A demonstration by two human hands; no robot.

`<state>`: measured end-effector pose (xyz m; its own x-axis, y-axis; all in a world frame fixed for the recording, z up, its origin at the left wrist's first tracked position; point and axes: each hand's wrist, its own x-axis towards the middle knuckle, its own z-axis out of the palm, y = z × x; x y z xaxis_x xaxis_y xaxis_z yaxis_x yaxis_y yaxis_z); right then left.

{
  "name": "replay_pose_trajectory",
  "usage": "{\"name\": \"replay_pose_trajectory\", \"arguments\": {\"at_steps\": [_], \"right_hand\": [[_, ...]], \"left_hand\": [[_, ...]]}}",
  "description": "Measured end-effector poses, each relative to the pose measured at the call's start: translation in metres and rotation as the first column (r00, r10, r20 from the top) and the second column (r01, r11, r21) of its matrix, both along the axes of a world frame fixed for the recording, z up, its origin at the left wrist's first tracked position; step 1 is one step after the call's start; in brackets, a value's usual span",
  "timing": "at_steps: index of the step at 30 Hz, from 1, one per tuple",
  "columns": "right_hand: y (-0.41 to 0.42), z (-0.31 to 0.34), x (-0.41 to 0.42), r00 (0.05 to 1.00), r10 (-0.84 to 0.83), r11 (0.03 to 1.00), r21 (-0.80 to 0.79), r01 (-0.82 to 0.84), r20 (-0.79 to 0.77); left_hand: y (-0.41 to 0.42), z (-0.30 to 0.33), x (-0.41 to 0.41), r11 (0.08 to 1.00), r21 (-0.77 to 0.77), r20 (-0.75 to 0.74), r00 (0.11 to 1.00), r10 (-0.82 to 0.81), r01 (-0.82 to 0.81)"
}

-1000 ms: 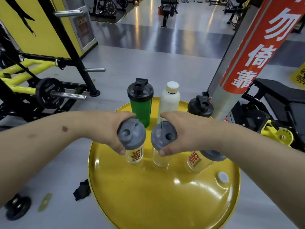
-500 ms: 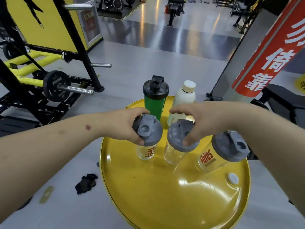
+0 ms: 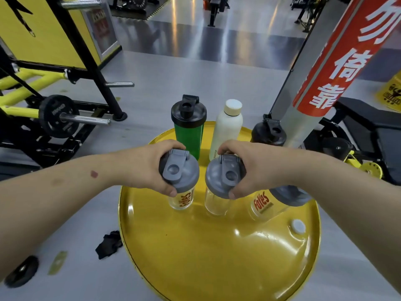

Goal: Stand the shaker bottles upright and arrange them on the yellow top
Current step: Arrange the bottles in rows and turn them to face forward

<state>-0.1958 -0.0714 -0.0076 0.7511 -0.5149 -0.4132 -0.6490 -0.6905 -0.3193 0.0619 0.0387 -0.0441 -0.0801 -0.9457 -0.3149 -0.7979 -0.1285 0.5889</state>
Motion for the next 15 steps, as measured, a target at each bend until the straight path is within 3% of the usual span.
{"name": "replay_pose_trajectory", "arguments": {"at_steps": [4,15], "right_hand": [[0.000,-0.001,-0.005,1.000,-0.008,0.998,-0.062,0.009,0.014],[0.008,0.012,0.007,0.981,-0.037,0.997,-0.073,0.024,-0.192]], "left_hand": [[0.003,0.002,-0.001,1.000,-0.011,-0.009,1.000,0.021,-0.021],[0.016,-0.010,0.009,0.994,0.067,-0.105,0.990,0.090,-0.083]]}}
